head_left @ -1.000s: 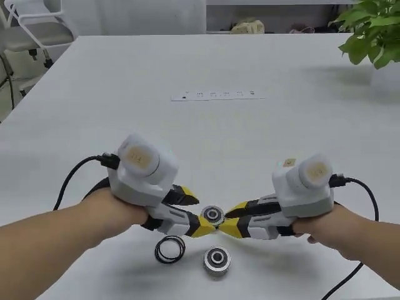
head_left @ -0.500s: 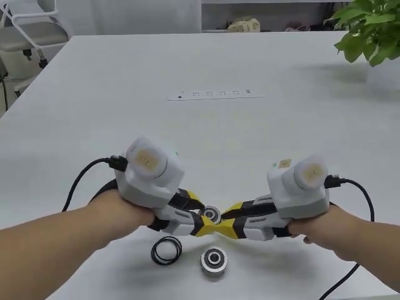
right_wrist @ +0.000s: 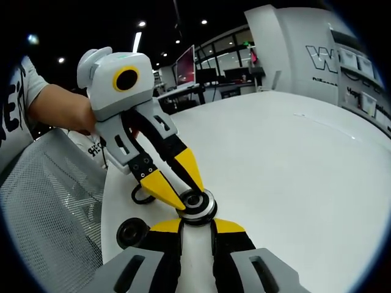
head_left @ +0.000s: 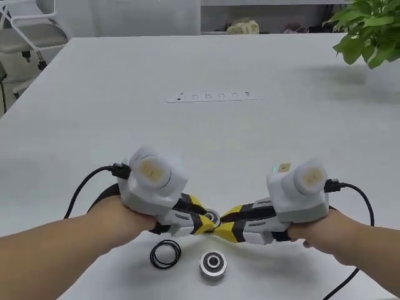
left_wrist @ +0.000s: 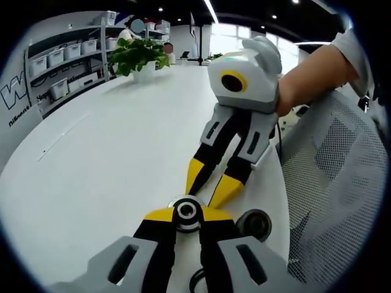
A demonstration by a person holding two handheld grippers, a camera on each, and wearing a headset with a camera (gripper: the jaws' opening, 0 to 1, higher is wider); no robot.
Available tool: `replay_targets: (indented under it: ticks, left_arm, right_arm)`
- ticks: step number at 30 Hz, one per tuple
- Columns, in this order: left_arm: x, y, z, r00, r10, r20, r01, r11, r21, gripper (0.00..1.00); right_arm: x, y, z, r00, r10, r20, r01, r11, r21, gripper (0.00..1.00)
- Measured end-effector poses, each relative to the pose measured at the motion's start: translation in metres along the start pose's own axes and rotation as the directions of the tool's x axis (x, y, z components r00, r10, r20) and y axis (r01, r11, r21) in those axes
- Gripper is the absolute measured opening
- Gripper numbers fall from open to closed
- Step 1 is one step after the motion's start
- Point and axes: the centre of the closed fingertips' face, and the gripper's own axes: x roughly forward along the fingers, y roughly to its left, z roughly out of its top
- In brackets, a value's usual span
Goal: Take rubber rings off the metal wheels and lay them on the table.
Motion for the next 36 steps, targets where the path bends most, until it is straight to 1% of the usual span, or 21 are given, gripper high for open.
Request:
replay_targets:
  ticks: [2,3,4,9,15,23,26,27,28,29,30,32,36]
  left_arm:
    - [-0.0002,-0.0006,-0.0004,1.0,0.002,0.006,-0.002,1.0,0.009,0.07]
    - [0.0002,-0.0006,-0.0009,0.9999,0.009,0.007,-0.009,0.999,0.035,0.07]
    - [0.0003,-0.0009,-0.0007,0.9999,0.01,0.008,-0.01,0.999,0.04,0.07]
    - [0.0001,-0.0001,-0.0009,0.9997,0.019,0.017,-0.019,1.0,0.019,0.07]
    - [0.0,0.0,-0.0009,0.9995,0.028,0.016,-0.028,1.0,0.013,0.07]
    - [-0.0003,-0.0003,-0.0006,0.9992,0.035,0.019,-0.035,0.999,0.003,0.07]
    - [-0.0003,-0.0002,-0.0006,0.9992,0.035,0.018,-0.035,0.999,0.002,0.07]
    - [-0.0002,-0.0001,-0.0007,0.9992,0.035,0.018,-0.035,0.999,0.001,0.07]
    - [-0.0002,-0.0002,-0.0007,0.9992,0.036,0.018,-0.036,0.999,-0.001,0.07]
    - [0.0002,-0.0007,-0.0005,0.9992,0.034,0.02,-0.034,0.999,-0.005,0.07]
    - [0.0001,-0.0007,-0.0007,0.9992,0.036,0.018,-0.036,0.999,-0.002,0.07]
    - [0.0002,-0.0005,-0.0009,0.9992,0.037,0.017,-0.037,0.999,-0.004,0.07]
    - [0.0002,-0.0007,-0.0009,0.999,0.04,0.019,-0.04,0.999,-0.004,0.07]
  right_arm:
    - [0.0002,-0.0002,0.0001,1.0,-0.001,0.0,0.001,1.0,0.0,0.15]
    - [0.0002,-0.0002,0.0001,1.0,-0.002,0.0,0.002,1.0,-0.002,0.15]
    - [0.0001,0.0001,0.0002,1.0,-0.003,0.0,0.003,1.0,-0.003,0.15]
    - [0.0003,0.0,-0.0002,1.0,-0.009,-0.004,0.009,1.0,-0.022,0.15]
    - [0.0,0.001,-0.0001,0.9998,-0.017,-0.012,0.016,0.999,-0.052,0.14]
    - [-0.0004,0.0008,-0.0009,0.9998,-0.016,-0.013,0.015,0.999,-0.049,0.13]
    - [-0.0011,0.0007,-0.0017,0.9998,-0.014,-0.016,0.013,0.999,-0.044,0.11]
    - [-0.0017,0.0002,-0.0025,0.9997,-0.015,-0.019,0.014,0.999,-0.042,0.08]
    - [-0.0027,-0.0044,-0.0036,0.9989,-0.039,-0.024,0.038,0.998,-0.046,0.0]
    - [-0.0017,-0.0025,-0.0028,0.9996,-0.021,-0.019,0.021,0.999,-0.025,0.0]
    - [-0.0015,-0.0054,-0.0035,0.9993,-0.03,-0.023,0.03,0.999,-0.024,0.0]
    - [-0.0011,-0.0038,-0.0037,0.9993,-0.028,-0.025,0.028,0.999,-0.036,0.0]
    - [-0.0017,-0.0051,-0.0032,0.9991,-0.036,-0.023,0.035,0.999,-0.013,0.0]
